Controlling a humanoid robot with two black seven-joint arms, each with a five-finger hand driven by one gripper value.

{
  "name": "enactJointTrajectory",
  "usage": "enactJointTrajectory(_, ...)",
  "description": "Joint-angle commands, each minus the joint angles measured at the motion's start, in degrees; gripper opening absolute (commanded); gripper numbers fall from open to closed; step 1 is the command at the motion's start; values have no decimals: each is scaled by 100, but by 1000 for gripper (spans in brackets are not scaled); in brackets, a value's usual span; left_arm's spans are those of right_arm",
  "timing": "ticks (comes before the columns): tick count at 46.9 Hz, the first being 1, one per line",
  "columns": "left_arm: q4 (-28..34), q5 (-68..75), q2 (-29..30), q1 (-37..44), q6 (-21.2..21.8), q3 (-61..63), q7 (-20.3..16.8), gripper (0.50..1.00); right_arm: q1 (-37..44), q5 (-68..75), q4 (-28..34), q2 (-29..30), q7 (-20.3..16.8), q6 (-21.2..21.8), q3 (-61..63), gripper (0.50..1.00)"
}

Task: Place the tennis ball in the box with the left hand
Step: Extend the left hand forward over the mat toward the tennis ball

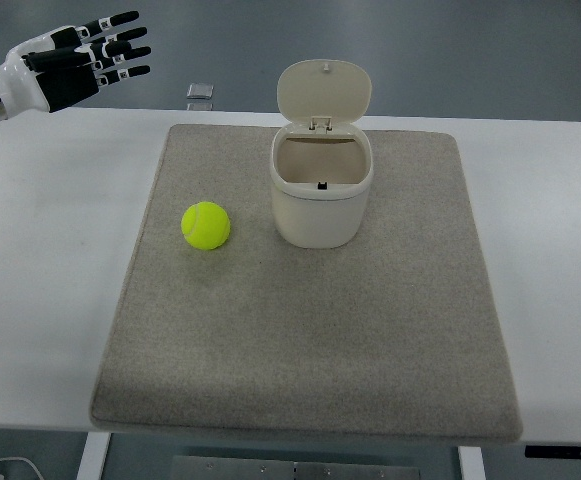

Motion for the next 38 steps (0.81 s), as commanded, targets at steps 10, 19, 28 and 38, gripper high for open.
enactJointTrajectory(10, -36, -9, -32, 36, -12, 9, 0, 992, 1, 0, -1, 0, 0, -4, 4, 938)
enactJointTrajectory(19, -80, 0, -40, -8, -12, 62, 0, 994, 1, 0, 7, 0, 0, 4, 4, 938)
enactJointTrajectory(28, -63, 0, -32, 1, -12, 159, 0, 994, 1, 0, -1, 0, 0, -4, -5, 940)
enactJointTrajectory(38, -141, 306, 12, -25, -12, 247, -8, 992, 1, 0, 7, 0, 0, -4, 4, 938)
